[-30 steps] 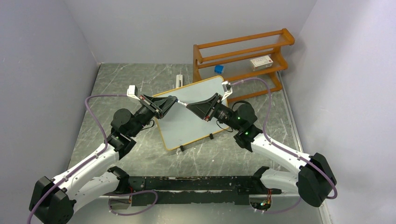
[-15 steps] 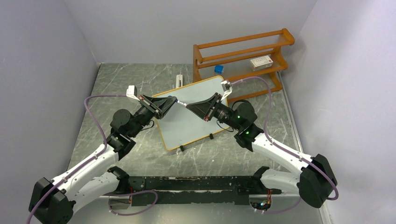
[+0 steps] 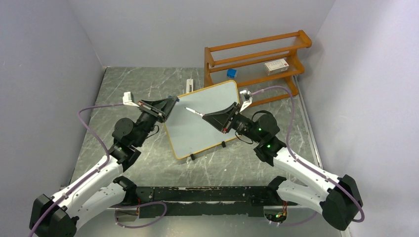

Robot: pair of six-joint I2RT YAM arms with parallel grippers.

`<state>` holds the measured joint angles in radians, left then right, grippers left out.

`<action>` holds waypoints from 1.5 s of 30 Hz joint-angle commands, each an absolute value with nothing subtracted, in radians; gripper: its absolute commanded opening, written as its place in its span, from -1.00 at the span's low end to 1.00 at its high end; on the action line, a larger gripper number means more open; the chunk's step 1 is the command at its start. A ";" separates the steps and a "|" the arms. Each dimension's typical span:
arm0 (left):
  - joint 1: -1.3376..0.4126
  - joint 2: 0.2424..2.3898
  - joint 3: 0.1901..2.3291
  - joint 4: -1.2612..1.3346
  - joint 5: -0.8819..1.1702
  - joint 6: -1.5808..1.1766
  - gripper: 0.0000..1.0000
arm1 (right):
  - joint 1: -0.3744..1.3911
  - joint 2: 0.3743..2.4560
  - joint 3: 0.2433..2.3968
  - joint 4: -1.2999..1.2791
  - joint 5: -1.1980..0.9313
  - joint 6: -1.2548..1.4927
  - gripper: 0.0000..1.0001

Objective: Write a sentence on the whiteboard
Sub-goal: Open the whiteboard marker at the center of the board, then place the pen cap at the center of the board.

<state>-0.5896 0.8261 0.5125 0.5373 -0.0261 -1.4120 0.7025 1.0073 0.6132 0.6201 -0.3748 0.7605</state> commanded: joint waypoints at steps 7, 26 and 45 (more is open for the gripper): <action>-0.532 0.808 0.556 0.573 -0.171 -1.318 -0.90 | 0.704 0.888 0.570 0.524 -0.377 0.686 -1.00; -0.574 0.923 0.966 -0.378 0.218 -0.504 -0.90 | 0.704 0.716 0.713 0.062 0.010 0.342 -1.00; -1.125 1.336 1.112 -0.659 -0.055 -0.330 -0.90 | 0.703 0.597 0.761 -0.145 0.302 0.204 -1.00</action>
